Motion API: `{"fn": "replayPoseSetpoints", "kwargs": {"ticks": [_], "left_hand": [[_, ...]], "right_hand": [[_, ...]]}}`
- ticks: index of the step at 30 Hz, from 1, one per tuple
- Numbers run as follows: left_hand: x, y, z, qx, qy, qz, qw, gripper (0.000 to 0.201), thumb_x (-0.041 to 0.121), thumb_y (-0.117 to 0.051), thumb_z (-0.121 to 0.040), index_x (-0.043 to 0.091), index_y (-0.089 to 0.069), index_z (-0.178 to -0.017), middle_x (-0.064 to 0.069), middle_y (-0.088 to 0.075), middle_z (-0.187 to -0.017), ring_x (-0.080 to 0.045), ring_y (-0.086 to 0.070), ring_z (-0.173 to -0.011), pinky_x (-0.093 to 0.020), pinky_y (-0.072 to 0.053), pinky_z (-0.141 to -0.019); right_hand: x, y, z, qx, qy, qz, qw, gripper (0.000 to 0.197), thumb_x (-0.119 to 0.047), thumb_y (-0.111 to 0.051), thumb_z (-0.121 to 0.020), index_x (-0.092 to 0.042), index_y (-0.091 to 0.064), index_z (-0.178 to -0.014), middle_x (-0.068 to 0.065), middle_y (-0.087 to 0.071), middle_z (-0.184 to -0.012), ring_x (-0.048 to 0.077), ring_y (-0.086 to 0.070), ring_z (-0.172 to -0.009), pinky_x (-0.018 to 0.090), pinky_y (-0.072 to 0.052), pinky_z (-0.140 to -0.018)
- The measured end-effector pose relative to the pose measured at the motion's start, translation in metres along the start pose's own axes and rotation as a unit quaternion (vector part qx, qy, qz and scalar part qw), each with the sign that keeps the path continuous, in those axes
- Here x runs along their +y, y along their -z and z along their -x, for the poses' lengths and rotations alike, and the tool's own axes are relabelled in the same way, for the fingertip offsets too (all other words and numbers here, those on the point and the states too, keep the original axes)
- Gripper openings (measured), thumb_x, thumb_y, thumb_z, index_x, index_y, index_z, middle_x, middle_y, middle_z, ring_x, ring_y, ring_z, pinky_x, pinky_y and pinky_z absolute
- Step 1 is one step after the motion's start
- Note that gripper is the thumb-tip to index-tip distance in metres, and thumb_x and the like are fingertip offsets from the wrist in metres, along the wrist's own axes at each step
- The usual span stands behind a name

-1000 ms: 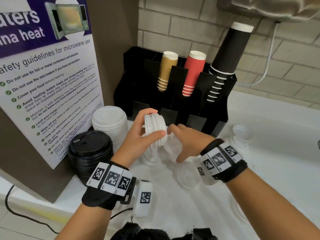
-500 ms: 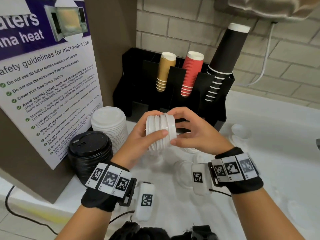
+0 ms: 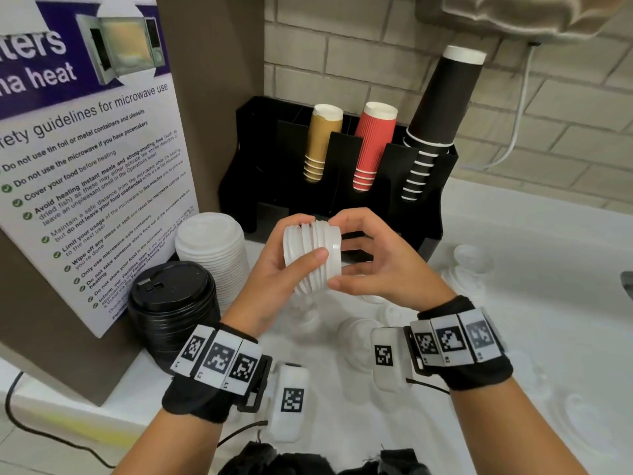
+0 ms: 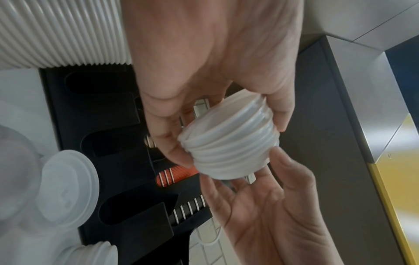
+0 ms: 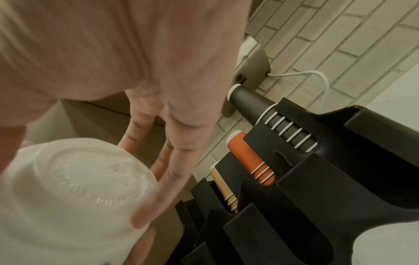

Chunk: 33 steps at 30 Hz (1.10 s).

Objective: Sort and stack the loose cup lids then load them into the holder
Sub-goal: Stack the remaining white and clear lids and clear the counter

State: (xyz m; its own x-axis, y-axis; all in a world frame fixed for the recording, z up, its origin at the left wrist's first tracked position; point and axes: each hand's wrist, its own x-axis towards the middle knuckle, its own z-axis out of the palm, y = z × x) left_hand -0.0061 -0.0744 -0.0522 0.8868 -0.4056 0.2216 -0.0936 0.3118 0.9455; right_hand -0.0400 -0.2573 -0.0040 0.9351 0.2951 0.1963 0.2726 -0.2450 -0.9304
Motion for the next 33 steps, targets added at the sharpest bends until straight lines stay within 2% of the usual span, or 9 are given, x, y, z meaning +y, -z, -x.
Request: {"fn": "replayPoseSetpoints", "kwargs": {"ticks": [8,11,13,15,17,21,24,27,33], "left_hand": [[0.003,-0.002,0.002,-0.013,-0.011,-0.006,1.000,0.058,0.039,-0.074,-0.069,0.033,-0.053,-0.123,-0.002,-0.056,-0.123,-0.022,-0.057,-0.115,-0.034,-0.051,-0.087],[0.012,0.000,-0.002,0.035,-0.043,-0.009,0.998,0.054,0.036,-0.074,-0.068,0.027,-0.054,-0.117,0.001,-0.056,-0.115,-0.014,-0.057,-0.106,-0.030,-0.051,-0.083],[0.019,0.005,-0.005,0.063,-0.061,-0.012,0.996,0.053,0.037,-0.074,-0.067,0.028,-0.053,-0.115,-0.002,-0.056,-0.116,-0.011,-0.057,-0.104,-0.025,-0.049,-0.081],[0.023,0.009,-0.007,0.079,-0.072,-0.014,0.994,0.055,0.037,-0.074,-0.066,0.028,-0.052,-0.115,-0.004,-0.055,-0.117,-0.011,-0.057,-0.105,-0.024,-0.049,-0.082],[0.025,0.011,-0.008,0.086,-0.071,-0.014,0.994,0.055,0.038,-0.074,-0.066,0.030,-0.051,-0.116,-0.001,-0.055,-0.117,-0.011,-0.057,-0.106,-0.025,-0.049,-0.082],[0.026,0.013,-0.009,0.090,-0.066,-0.009,0.994,0.054,0.039,-0.074,-0.066,0.034,-0.051,-0.115,0.003,-0.055,-0.118,-0.011,-0.057,-0.107,-0.027,-0.050,-0.080],[0.026,0.014,-0.008,0.091,-0.064,-0.012,0.994,0.055,0.040,-0.074,-0.065,0.034,-0.051,-0.114,0.000,-0.054,-0.120,-0.012,-0.057,-0.108,-0.026,-0.051,-0.079],[0.027,0.016,-0.005,0.093,-0.070,-0.017,0.993,0.055,0.039,-0.074,-0.065,0.032,-0.051,-0.114,0.004,-0.055,-0.116,-0.007,-0.058,-0.104,-0.021,-0.050,-0.078],[0.027,0.021,-0.001,0.100,-0.076,-0.012,0.992,0.052,0.033,-0.074,-0.069,0.028,-0.050,-0.115,0.009,-0.057,-0.110,-0.002,-0.059,-0.099,-0.020,-0.049,-0.078]], "right_hand": [[-0.002,-0.002,-0.002,-0.029,0.007,0.011,0.999,0.061,-0.013,-0.081,-0.074,-0.024,-0.051,-0.126,-0.001,-0.054,-0.125,0.019,-0.060,-0.112,0.038,-0.058,-0.082],[0.003,-0.002,-0.013,0.042,-0.036,-0.015,0.998,0.044,-0.028,-0.068,-0.087,-0.026,-0.051,-0.128,0.000,-0.058,-0.120,0.013,-0.062,-0.108,0.031,-0.057,-0.085],[0.011,-0.003,-0.024,0.079,-0.089,0.048,0.992,0.029,-0.030,-0.057,-0.095,-0.021,-0.056,-0.122,-0.004,-0.061,-0.111,0.013,-0.063,-0.104,0.022,-0.056,-0.082],[0.023,-0.010,-0.035,-0.011,-0.130,0.240,0.962,0.030,-0.031,-0.058,-0.094,-0.019,-0.058,-0.121,-0.004,-0.059,-0.111,0.016,-0.059,-0.106,0.017,-0.049,-0.083],[0.035,-0.025,-0.043,-0.131,-0.173,0.371,0.903,0.047,-0.039,-0.065,-0.088,-0.024,-0.052,-0.130,0.002,-0.051,-0.122,0.019,-0.053,-0.110,0.026,-0.045,-0.091],[0.047,-0.053,-0.059,-0.244,-0.212,0.457,0.829,0.091,-0.048,-0.080,-0.068,-0.035,-0.032,-0.143,0.003,-0.038,-0.134,0.023,-0.041,-0.122,0.039,-0.044,-0.097],[0.052,-0.066,-0.065,-0.285,-0.202,0.504,0.790,0.092,-0.036,-0.083,-0.068,-0.030,-0.032,-0.144,0.007,-0.038,-0.132,0.027,-0.043,-0.120,0.041,-0.048,-0.093],[0.054,-0.065,-0.065,-0.284,-0.191,0.493,0.800,0.083,-0.028,-0.082,-0.070,-0.024,-0.037,-0.140,0.006,-0.042,-0.125,0.026,-0.047,-0.114,0.037,-0.048,-0.089],[0.042,-0.035,-0.051,-0.187,-0.186,0.386,0.884,0.078,-0.030,-0.081,-0.067,-0.029,-0.035,-0.129,0.001,-0.039,-0.118,0.023,-0.051,-0.104,0.040,-0.051,-0.088]]}}
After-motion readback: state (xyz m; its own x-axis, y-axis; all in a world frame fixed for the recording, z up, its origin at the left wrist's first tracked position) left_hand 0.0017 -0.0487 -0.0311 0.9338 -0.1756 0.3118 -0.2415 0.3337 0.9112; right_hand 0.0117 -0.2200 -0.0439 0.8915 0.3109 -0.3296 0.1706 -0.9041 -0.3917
